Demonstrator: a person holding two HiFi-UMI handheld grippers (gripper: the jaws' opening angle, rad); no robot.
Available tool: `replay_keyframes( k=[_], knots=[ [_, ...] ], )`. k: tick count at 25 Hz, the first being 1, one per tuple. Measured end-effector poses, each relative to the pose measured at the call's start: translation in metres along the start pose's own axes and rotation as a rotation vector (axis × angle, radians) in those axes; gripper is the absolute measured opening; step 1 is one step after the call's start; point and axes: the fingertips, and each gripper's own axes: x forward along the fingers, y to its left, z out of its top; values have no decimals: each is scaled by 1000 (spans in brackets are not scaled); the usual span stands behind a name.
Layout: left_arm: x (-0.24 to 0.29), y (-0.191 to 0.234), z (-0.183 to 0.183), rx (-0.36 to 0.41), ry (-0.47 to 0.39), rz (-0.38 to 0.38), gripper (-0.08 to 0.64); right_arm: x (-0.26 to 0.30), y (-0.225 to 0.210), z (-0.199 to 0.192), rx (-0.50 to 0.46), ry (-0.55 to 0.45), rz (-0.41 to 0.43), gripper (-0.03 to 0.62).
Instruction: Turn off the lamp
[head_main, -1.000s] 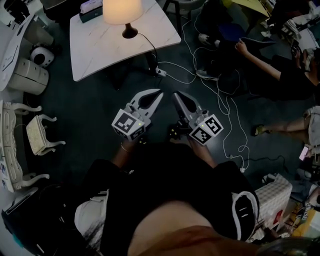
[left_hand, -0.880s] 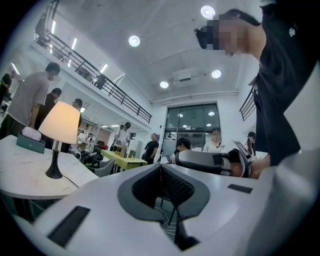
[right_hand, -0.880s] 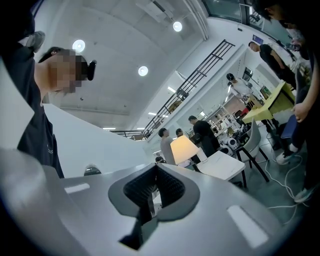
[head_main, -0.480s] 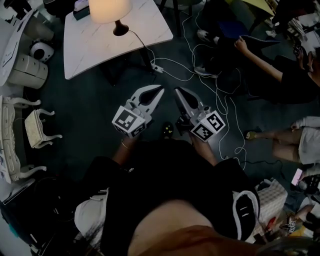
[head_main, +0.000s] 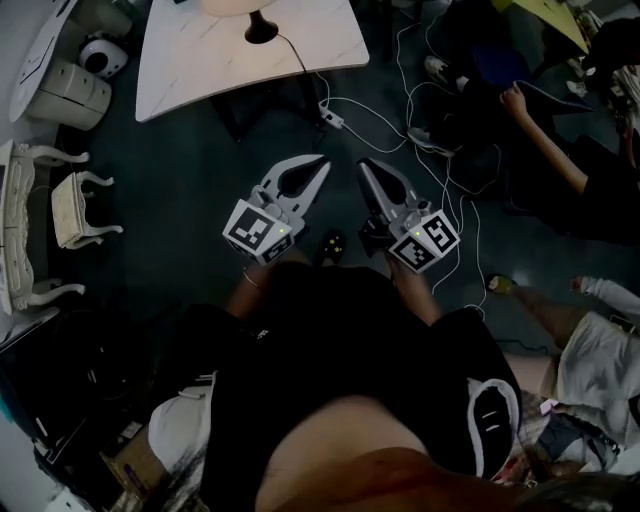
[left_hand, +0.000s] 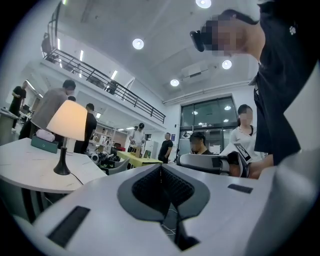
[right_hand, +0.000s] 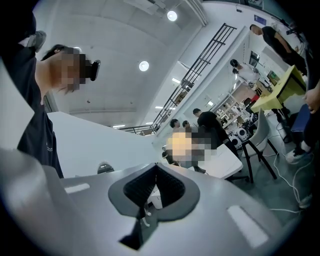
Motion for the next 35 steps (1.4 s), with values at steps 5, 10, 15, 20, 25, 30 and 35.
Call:
replay_keyframes(
  k=[5, 10, 15, 20, 25, 30, 35],
  knots=[
    [-13, 13, -6, 4, 13, 73, 8, 9, -2, -8, 23, 25, 38, 2],
    [-22, 20, -15, 30, 21, 105, 8, 11, -6, -15, 45, 38, 58, 2],
    [-26, 19, -17, 20, 42, 119, 8, 11, -9, -24, 66, 50, 63, 2],
    [-24, 32, -22, 18, 54, 139, 8, 17, -23, -28, 62, 55, 46, 2],
    [-10, 47, -23, 25, 51, 128, 8, 21, -36, -28, 50, 45, 20, 2],
    [5, 51, -36, 20, 67, 104, 8, 26, -51, -33, 46, 57, -4, 2],
    [11, 65, -47, 18, 45, 122, 8, 31, -68, -40, 41, 64, -29, 2]
  ],
)
